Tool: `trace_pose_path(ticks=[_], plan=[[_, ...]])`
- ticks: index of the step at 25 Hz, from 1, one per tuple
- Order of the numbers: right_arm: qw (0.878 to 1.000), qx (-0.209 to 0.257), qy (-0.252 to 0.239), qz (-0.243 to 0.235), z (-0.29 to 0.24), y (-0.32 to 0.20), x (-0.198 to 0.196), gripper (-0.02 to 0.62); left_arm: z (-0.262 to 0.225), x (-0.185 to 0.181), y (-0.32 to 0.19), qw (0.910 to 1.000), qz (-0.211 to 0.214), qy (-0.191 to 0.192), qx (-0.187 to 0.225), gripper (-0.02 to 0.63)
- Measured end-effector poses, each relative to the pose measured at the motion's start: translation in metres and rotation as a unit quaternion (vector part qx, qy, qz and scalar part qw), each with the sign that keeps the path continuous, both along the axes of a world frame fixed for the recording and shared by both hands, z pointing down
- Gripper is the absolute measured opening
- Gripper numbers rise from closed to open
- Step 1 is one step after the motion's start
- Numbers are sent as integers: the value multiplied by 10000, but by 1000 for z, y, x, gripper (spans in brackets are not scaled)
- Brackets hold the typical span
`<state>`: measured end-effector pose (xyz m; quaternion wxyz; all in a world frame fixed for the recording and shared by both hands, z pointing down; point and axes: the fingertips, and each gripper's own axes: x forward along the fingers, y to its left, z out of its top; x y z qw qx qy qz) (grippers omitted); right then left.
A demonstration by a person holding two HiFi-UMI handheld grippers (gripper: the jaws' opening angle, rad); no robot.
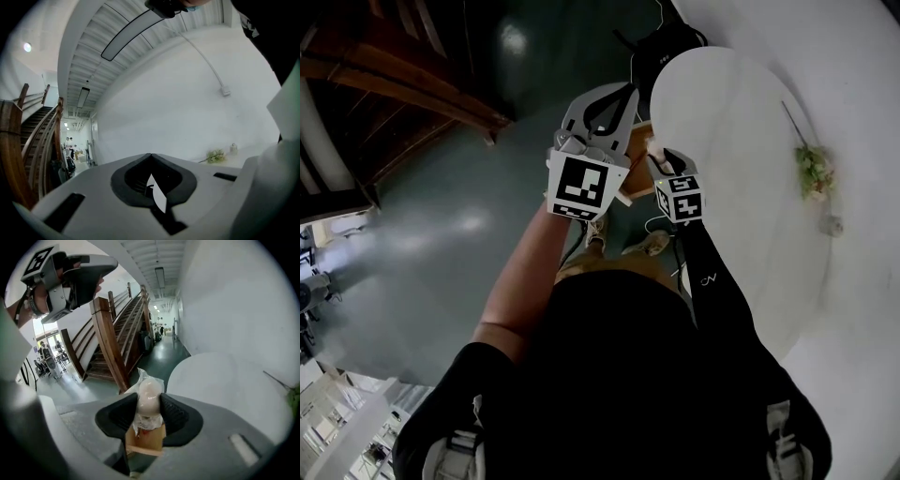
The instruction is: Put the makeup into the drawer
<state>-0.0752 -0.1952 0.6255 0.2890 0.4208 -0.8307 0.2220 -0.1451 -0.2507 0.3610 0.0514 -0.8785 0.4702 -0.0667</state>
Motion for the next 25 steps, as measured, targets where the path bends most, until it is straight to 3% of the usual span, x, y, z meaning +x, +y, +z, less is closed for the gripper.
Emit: trace_pose_path(ticks=[4, 9, 18, 21, 25], plan=[[9998, -206, -35, -56, 11, 7, -4, 144, 1, -8, -2, 10000, -32, 5, -10, 7], [9992, -64, 72, -394, 1, 8, -17, 209, 1, -14, -6, 10000, -20, 39, -42, 7], [9998, 115, 57, -165, -3, 6, -1, 209, 5, -10, -5, 10000, 17, 32, -62, 7], [9988, 487, 23, -52, -23, -2, -1, 209, 4, -12, -5, 10000, 45, 13, -62, 7], [9897, 1424, -68, 109, -76, -14, -2, 209, 2, -12, -3, 9999, 98, -23, -31, 6]])
